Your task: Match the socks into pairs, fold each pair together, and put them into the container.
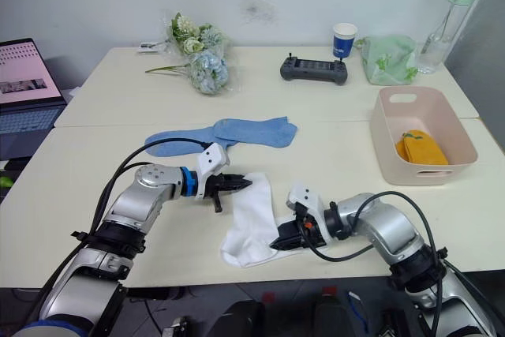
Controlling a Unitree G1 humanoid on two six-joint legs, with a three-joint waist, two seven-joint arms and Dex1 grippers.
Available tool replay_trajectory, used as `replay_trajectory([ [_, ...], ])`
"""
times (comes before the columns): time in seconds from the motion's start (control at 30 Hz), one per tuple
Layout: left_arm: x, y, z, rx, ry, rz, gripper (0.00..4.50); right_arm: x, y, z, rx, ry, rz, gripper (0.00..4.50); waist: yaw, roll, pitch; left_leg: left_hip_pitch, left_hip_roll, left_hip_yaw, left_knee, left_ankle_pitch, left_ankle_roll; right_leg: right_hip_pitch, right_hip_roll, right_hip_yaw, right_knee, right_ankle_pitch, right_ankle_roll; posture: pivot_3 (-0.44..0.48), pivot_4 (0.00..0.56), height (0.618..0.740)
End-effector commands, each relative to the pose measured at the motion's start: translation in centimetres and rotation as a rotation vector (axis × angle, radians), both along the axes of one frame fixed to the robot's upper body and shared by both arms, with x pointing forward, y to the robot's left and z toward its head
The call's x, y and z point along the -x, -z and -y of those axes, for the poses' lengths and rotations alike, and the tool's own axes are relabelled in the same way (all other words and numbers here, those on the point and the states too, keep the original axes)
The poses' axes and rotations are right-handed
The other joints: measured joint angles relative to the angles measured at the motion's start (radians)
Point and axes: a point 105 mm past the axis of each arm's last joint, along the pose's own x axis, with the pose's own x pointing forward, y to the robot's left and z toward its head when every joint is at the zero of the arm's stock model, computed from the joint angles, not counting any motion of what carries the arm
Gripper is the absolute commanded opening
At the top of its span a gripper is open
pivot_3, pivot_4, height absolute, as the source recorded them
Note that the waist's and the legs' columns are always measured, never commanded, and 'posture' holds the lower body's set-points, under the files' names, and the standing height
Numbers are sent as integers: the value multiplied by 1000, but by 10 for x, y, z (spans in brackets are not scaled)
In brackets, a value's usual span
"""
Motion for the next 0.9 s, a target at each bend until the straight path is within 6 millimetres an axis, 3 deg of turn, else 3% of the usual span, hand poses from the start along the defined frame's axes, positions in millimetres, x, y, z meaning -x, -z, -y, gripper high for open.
replay_trajectory([
  [0.03, 1, -4, -6, -13, -11, 17, 0, -7, -9, 3, -19, 17, 48, 579, 0, 0, 0, 0, 0, 0, 0, 0, 0, 0, 0, 0, 0, 0, 0, 0, 150, 740],
  [0.1, 3, -6, -7, -7, -10, 17, 0, -8, -11, 5, -20, 19, 55, 38, 0, 0, 0, 0, 0, 0, 0, 0, 0, 0, 0, 0, 0, 0, 0, 0, 150, 740],
  [0.3, 7, -21, -13, 73, -70, 40, 0, -10, -15, 12, -8, 21, 81, 38, -2, 0, 0, 0, 0, 0, 0, 0, 0, 0, 0, 0, 0, 0, 0, 0, 150, 740],
  [0.47, 23, -28, -16, 132, -136, 40, 0, -21, -33, 33, 52, 7, 155, 38, -2, 0, 0, 0, 0, 0, 0, 0, 0, 0, 0, 1, 0, 0, 0, 0, 150, 740],
  [0.67, 51, -27, 9, 252, -222, 15, 0, -63, -59, 46, 191, -37, 334, 38, -1, 0, 0, 0, 0, 1, 0, 0, 0, 0, 0, 1, 0, 0, 0, 0, 150, 740],
  [0.9, 39, -16, -3, 330, -551, 106, 0, -109, -47, 34, 358, -125, 525, 38, -2, 0, 0, 0, 1, 2, 0, 0, 0, 0, 0, 1, -1, 0, 0, 0, 150, 740],
])
